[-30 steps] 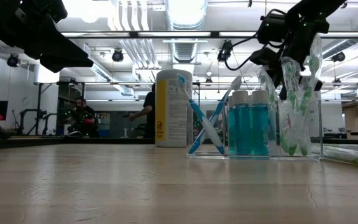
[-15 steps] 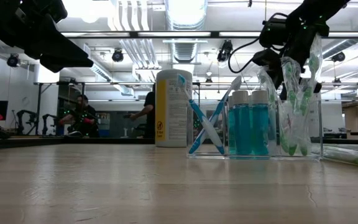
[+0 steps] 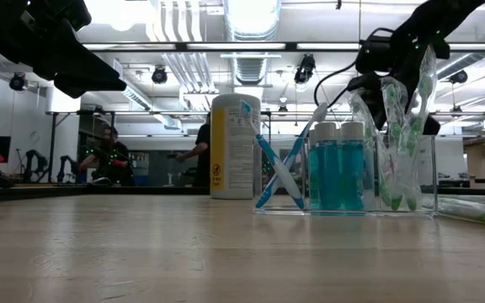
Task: Pick & Place toothbrushing station
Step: Put the green toothbrush into the right section of the transparent organizer
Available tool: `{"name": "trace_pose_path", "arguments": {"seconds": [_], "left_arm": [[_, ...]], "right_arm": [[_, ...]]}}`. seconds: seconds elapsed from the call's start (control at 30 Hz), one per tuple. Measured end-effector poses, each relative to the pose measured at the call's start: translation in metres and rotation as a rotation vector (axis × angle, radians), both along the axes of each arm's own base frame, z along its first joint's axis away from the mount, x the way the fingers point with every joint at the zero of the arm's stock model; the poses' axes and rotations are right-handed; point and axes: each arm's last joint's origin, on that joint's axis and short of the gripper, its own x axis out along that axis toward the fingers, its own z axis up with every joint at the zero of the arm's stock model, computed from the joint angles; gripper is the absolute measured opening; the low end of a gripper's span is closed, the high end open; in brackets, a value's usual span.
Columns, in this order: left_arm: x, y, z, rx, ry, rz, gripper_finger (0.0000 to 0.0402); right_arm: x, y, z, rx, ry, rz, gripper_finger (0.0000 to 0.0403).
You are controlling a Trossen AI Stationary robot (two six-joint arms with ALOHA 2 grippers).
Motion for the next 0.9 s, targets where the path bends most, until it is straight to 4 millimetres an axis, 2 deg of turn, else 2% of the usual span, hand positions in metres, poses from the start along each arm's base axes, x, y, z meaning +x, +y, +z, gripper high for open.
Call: {"name": "trace_pose_path", "arguments": {"seconds": [0.33,0.67,0.9], "left_arm": [[0.000,0.000,0.000,0.000,0.000,0.000,0.0157],[0.000,0.000,0.000,0.000,0.000,0.000,0.0157],[0.000,0.000,0.000,0.000,0.000,0.000,0.0157]], "right_arm": [[0.003,-0.002,-0.007,-0.003,-0.013,-0.006,0.0153],[0.022,-0.015,-0.040,0.100,0.016,0.033,0.0162],[0.028,-0.020,-0.051,0.109,0.028,0.034,0.0161]]}}
